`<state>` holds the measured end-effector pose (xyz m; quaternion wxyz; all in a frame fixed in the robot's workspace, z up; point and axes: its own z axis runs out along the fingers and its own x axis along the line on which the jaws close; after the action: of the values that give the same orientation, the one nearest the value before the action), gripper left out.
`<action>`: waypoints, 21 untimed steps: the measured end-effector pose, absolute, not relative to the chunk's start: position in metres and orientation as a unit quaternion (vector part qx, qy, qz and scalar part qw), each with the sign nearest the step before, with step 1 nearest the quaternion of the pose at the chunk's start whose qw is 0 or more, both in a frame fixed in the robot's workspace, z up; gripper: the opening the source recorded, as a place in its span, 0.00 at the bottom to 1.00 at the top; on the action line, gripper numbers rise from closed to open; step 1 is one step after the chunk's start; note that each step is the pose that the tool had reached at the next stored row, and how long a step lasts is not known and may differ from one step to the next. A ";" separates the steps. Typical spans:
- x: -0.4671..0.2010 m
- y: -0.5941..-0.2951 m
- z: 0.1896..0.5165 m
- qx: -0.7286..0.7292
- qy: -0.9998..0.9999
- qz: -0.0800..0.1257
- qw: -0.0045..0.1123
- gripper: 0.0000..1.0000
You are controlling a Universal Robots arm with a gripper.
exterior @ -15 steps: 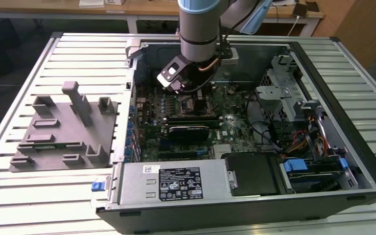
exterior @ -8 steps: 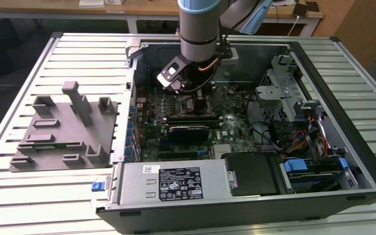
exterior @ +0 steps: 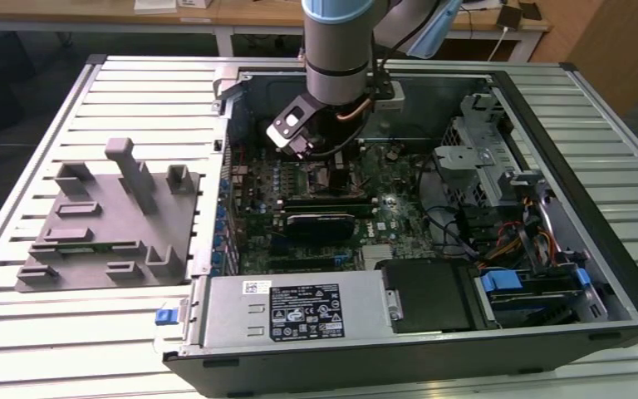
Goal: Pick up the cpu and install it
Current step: 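Place the cpu into insertion slot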
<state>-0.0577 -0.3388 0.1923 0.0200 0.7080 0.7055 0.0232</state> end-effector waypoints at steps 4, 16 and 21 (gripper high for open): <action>-0.058 -0.339 0.192 0.708 0.705 0.023 0.020 0.54; -0.060 -0.338 0.192 0.708 0.706 0.023 0.020 0.54; -0.060 -0.337 0.192 0.708 0.706 0.023 0.020 0.54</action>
<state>-0.0595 -0.3375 0.1923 0.0200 0.7080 0.7055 0.0232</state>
